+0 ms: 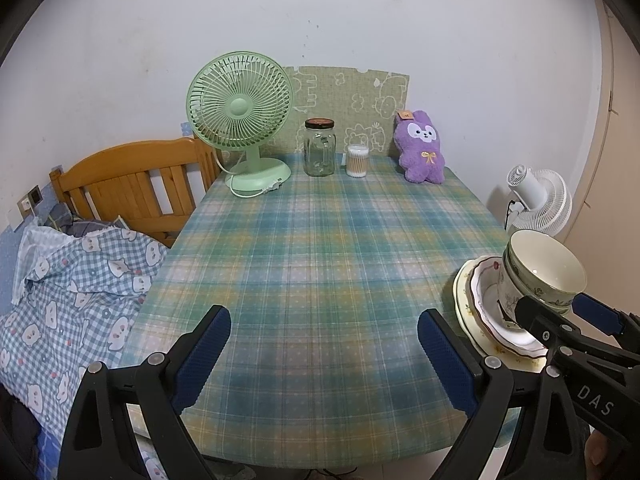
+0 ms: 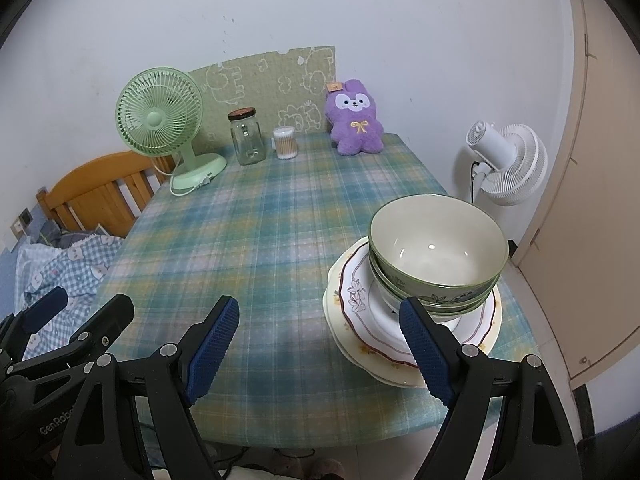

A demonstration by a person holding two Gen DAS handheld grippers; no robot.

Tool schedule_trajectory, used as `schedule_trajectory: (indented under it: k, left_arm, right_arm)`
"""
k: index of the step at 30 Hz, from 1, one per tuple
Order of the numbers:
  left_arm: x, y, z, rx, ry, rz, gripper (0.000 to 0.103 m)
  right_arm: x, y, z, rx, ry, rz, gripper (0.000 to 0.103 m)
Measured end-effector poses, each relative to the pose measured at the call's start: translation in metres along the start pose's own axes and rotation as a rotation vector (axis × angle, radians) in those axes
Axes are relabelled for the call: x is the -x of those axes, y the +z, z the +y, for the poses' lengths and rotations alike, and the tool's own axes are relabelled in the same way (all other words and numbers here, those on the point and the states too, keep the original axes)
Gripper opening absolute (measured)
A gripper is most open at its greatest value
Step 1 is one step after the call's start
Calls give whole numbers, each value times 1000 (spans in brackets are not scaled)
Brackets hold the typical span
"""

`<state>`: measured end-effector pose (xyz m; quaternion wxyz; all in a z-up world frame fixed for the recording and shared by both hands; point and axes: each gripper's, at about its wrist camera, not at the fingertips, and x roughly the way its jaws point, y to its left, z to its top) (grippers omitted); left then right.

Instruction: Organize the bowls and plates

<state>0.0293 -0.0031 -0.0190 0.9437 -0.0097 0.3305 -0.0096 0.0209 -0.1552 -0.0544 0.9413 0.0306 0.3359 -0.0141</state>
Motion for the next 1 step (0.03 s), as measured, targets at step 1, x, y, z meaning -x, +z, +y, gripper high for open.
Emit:
schedule_trajectory:
  k: [1]
  left_arm:
    - [0, 0, 0, 0, 2, 1, 96]
  right_arm:
    - [0, 0, 0, 0, 0, 0, 84]
